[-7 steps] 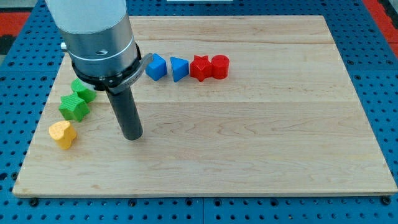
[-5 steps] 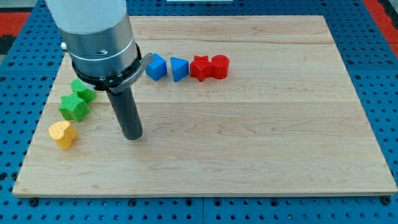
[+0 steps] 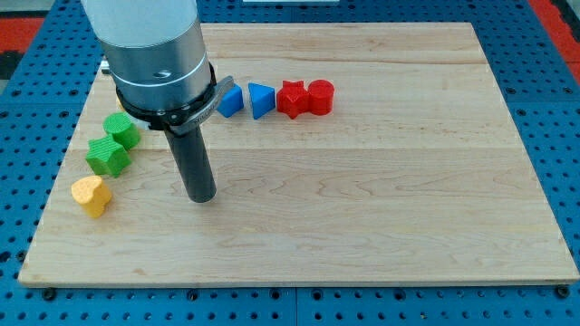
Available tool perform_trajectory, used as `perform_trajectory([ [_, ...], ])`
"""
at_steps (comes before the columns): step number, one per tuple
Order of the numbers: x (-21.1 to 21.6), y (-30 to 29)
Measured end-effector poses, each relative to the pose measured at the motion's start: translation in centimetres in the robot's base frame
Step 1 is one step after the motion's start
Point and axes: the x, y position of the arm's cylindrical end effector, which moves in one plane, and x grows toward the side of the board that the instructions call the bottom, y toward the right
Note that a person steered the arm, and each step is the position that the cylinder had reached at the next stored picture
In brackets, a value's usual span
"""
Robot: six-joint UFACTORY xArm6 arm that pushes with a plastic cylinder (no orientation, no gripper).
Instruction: Point your arm at the blue cube
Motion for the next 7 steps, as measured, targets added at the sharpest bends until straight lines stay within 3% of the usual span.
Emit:
perform_trajectory([
  [4,1.3,0.0],
  [7,-1.4,0.0],
])
